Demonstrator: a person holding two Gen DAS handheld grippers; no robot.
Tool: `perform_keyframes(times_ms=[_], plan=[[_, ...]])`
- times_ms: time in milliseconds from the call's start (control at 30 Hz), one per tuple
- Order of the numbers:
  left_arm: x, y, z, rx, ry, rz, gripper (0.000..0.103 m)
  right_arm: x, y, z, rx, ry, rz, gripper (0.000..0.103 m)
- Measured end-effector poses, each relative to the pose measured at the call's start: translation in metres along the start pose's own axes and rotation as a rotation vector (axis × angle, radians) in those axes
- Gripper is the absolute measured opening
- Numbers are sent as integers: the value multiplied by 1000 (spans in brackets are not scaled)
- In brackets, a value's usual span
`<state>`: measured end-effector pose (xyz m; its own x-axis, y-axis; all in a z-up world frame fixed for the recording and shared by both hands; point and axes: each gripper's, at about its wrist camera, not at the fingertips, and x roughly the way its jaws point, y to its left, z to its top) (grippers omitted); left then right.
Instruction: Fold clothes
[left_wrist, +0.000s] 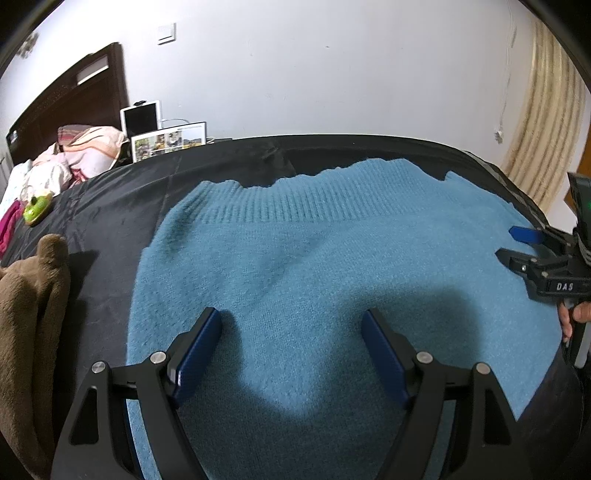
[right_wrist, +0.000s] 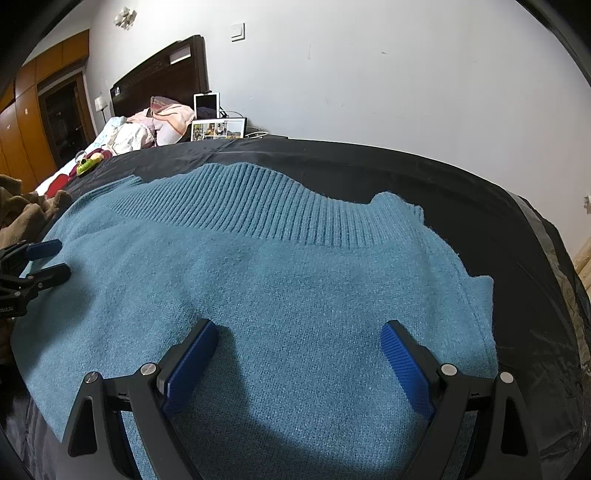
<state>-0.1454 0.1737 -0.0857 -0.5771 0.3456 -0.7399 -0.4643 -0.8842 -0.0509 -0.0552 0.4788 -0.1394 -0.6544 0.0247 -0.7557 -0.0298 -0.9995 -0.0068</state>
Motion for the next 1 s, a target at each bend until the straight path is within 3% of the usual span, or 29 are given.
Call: perform_keyframes(times_ms=[200, 300, 400, 567, 767, 1000], plan=[[-21, -16, -16, 35, 29, -97, 81, -27, 3, -9, 94, -15, 25, 93], [-32, -25, -24, 55, 44, -151, 82, -50, 15, -21, 60, -49, 49, 93], [-40, -33, -33, 78, 57, -194, 82, -53, 29, -38, -8, 7, 52, 93], [-41, -40, -43, 125, 63, -172, 82, -51, 42, -64, -111, 59, -2, 93], [-41, -42, -48, 153, 58, -157, 82, -50, 34, -71, -78, 65, 35, 98], [-47, -38, -49, 143, 52, -146, 82, -57, 40, -72, -49, 66, -7, 100]])
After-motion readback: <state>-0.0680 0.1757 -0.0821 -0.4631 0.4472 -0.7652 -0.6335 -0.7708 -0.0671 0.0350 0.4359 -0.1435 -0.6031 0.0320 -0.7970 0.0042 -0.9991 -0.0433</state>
